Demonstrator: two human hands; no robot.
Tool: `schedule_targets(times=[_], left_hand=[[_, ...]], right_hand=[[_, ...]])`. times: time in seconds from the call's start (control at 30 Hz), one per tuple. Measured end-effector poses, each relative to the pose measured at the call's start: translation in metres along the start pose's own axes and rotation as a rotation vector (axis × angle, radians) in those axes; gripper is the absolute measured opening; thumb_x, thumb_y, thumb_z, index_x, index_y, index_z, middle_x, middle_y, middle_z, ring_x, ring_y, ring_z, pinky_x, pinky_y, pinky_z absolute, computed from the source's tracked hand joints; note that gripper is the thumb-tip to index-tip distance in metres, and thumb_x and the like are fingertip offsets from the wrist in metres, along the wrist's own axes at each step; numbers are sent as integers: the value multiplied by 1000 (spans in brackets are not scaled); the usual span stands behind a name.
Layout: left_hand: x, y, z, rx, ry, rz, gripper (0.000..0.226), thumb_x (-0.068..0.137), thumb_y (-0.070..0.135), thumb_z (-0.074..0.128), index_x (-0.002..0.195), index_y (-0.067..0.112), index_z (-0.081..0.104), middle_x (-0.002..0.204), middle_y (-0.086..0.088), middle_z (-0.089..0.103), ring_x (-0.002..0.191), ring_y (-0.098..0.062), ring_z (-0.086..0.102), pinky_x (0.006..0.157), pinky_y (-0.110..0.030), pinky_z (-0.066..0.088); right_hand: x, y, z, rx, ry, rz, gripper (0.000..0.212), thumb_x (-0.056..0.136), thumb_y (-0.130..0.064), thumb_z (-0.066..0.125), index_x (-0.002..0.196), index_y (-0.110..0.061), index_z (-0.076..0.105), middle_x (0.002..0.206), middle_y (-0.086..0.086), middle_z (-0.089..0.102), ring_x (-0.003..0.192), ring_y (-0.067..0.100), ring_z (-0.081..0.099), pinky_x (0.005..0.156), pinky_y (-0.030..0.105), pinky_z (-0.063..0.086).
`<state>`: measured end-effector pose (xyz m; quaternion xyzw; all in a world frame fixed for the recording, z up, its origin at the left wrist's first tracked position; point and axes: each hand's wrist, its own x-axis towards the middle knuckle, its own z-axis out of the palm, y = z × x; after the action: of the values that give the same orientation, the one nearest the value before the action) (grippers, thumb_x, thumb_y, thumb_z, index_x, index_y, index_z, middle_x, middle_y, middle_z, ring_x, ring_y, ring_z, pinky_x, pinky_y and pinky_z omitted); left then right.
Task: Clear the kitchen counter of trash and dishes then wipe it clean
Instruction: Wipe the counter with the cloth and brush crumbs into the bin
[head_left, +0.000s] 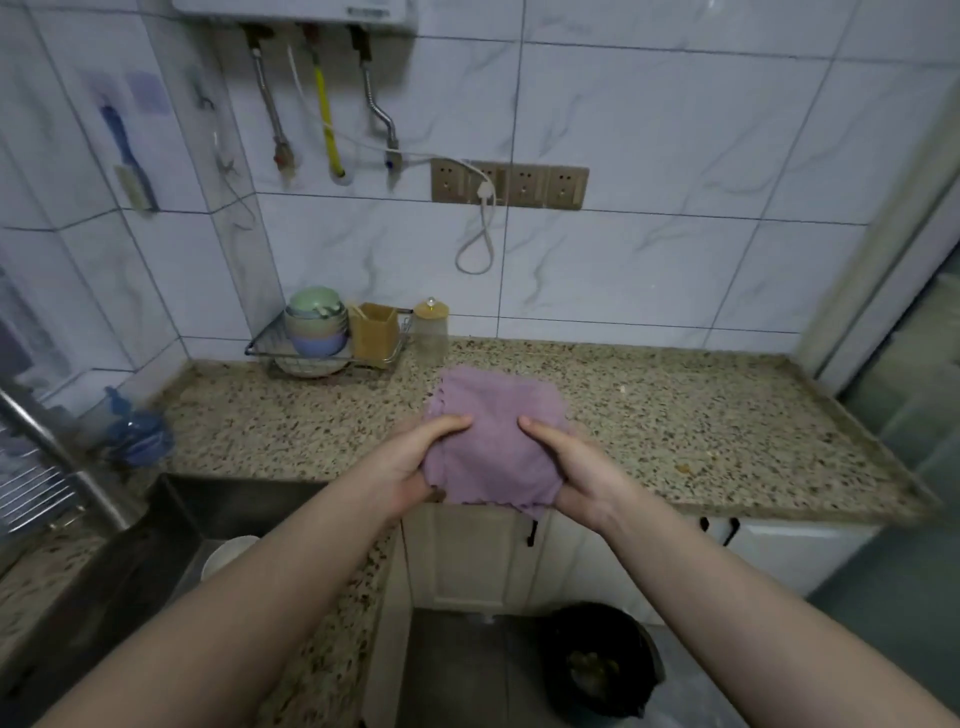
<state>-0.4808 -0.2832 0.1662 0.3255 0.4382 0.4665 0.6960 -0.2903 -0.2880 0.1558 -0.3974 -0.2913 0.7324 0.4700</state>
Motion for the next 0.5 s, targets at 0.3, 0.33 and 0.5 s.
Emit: schedule_targets(times=[0.3, 0.33, 0.5], left_hand=[[20, -12, 101, 470, -13, 186, 15, 92, 22, 66, 106, 21, 67, 104, 0, 73, 96, -14, 68, 75, -26, 53], [19, -14, 117, 514, -35, 233, 8, 93, 20, 64, 100, 24, 66, 100, 6, 72, 94, -10, 67, 73, -24, 52], [21, -30, 191, 630, -112, 337, 11, 96, 17, 59, 93, 27, 63, 92, 13, 68, 87, -6, 64, 72, -20, 50]], right_hand=[[-64, -39, -66, 93, 100, -97, 31, 98, -20, 55, 121, 0, 64, 119, 16, 70, 112, 28, 66, 99, 39, 50], [-72, -43, -80, 152, 103, -110, 33, 100, -24, 51, 120, -1, 65, 120, 15, 70, 114, 26, 64, 102, 38, 47], [-104, -57, -148, 477, 134, -193, 46, 100, -33, 41, 122, -3, 67, 124, 16, 66, 111, 28, 65, 96, 39, 52]])
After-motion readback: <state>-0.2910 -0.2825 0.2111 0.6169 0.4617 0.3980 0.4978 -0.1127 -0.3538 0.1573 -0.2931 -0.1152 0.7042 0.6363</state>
